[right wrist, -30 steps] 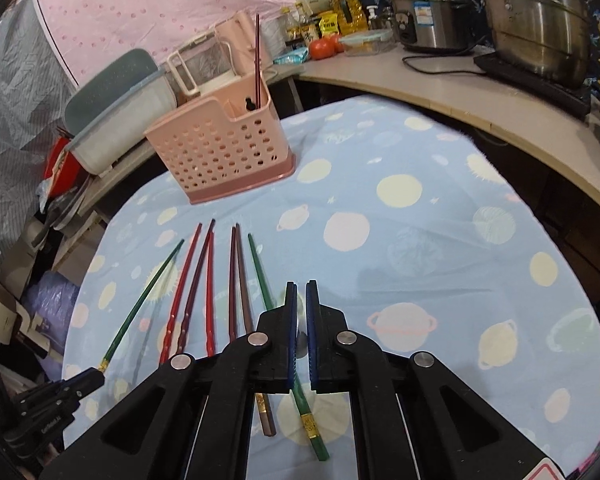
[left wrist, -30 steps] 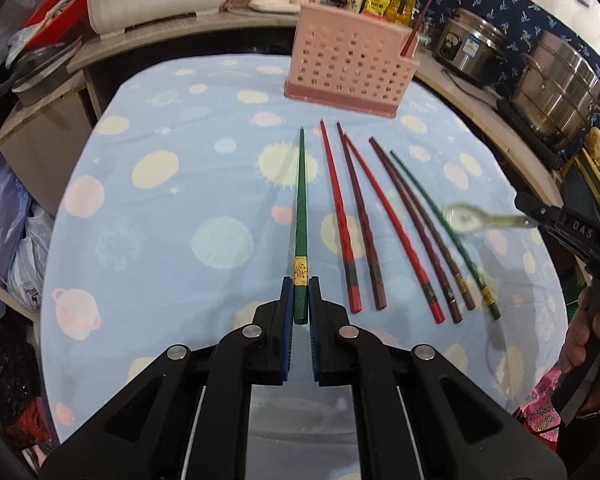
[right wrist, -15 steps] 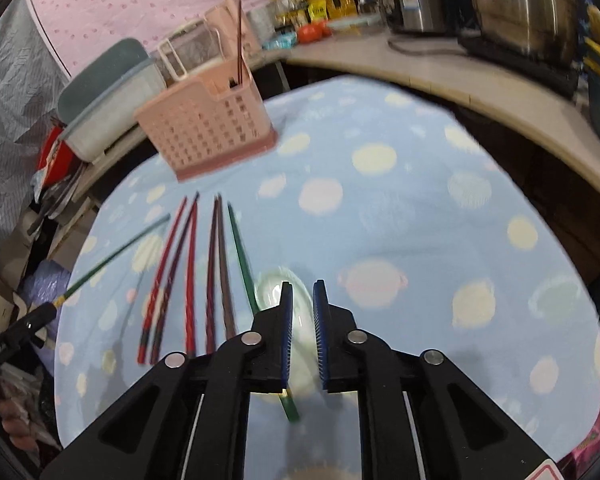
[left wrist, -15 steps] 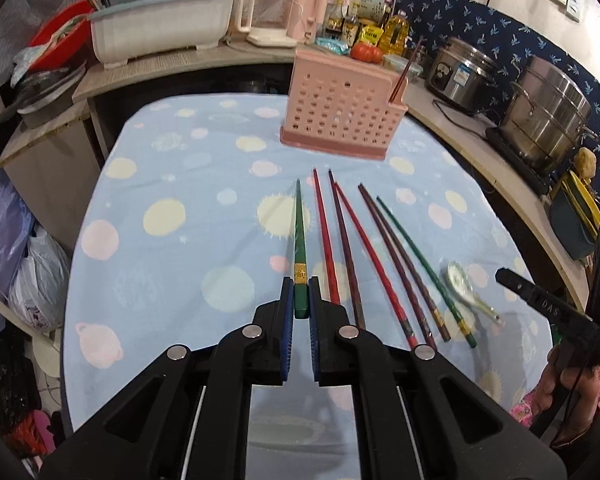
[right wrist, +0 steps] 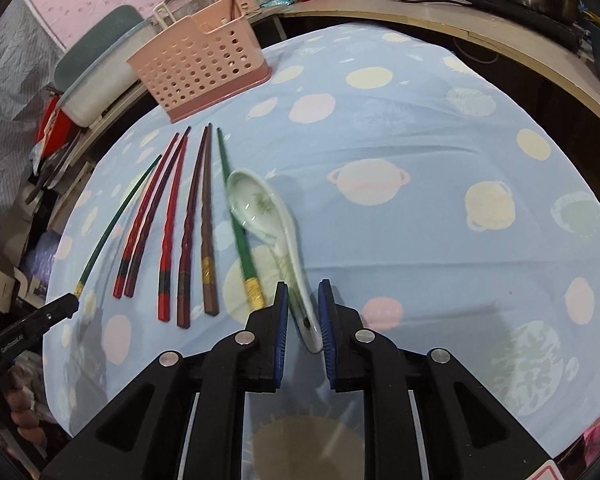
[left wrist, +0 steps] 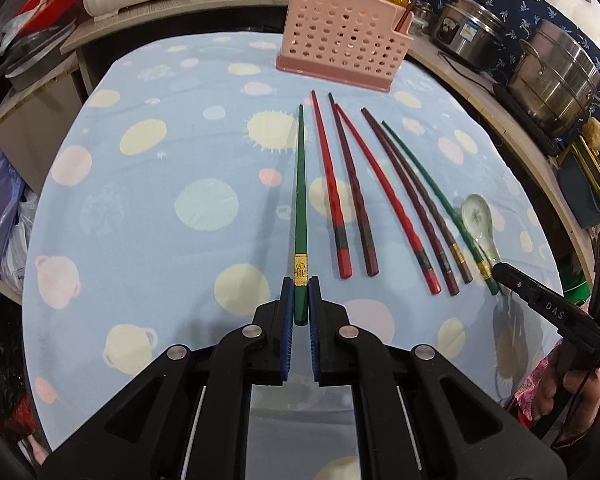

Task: Organize utensils
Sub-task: 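Close the right tool on the white ceramic spoon handle, then carry both utensils to the caddy while the left tool drops the green chopstick in, then lower the white spoon into the caddy and open the right tool, then move both open tools down over the chopsticks lying on the cloth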

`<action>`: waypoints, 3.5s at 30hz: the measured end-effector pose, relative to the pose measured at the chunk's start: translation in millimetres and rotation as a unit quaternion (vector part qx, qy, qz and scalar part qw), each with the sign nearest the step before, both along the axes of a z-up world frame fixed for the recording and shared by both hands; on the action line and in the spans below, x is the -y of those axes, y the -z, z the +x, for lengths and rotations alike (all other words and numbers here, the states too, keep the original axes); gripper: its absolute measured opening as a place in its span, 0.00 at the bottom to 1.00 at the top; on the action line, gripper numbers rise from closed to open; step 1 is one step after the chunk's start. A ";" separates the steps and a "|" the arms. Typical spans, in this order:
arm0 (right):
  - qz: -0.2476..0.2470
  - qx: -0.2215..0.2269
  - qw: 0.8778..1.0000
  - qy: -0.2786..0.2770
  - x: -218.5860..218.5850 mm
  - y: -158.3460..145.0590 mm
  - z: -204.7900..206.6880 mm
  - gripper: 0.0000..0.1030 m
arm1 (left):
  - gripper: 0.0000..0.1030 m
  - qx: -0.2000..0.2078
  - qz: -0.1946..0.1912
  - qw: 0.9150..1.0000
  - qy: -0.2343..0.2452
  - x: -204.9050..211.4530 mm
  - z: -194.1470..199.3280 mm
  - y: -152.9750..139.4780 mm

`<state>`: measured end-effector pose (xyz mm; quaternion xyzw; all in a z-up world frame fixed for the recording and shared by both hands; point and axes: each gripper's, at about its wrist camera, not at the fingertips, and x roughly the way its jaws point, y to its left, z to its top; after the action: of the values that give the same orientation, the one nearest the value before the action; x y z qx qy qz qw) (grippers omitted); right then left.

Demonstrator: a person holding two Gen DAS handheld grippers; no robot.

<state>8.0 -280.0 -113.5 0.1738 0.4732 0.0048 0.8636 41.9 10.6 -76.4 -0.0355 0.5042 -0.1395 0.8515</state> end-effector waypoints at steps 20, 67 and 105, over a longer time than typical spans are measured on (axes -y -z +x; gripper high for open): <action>-0.016 0.040 0.999 0.007 -2.0 -30.5 -9.8 0.07 | 0.07 -0.017 -0.004 1.000 0.005 1.6 -3.9 16.1; -0.067 0.182 0.981 0.004 -12.5 -178.7 287.6 0.06 | 0.07 0.323 -0.026 0.946 -0.028 36.1 248.6 -288.0; -0.078 0.072 0.994 -0.019 -25.0 -65.5 21.0 0.23 | 0.35 0.050 -0.007 0.999 0.019 24.6 49.0 -38.8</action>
<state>29.0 -255.0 -48.0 0.0959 0.4122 -0.0035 0.9060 90.9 -13.9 -37.6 -0.0248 0.4609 -0.1604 0.8725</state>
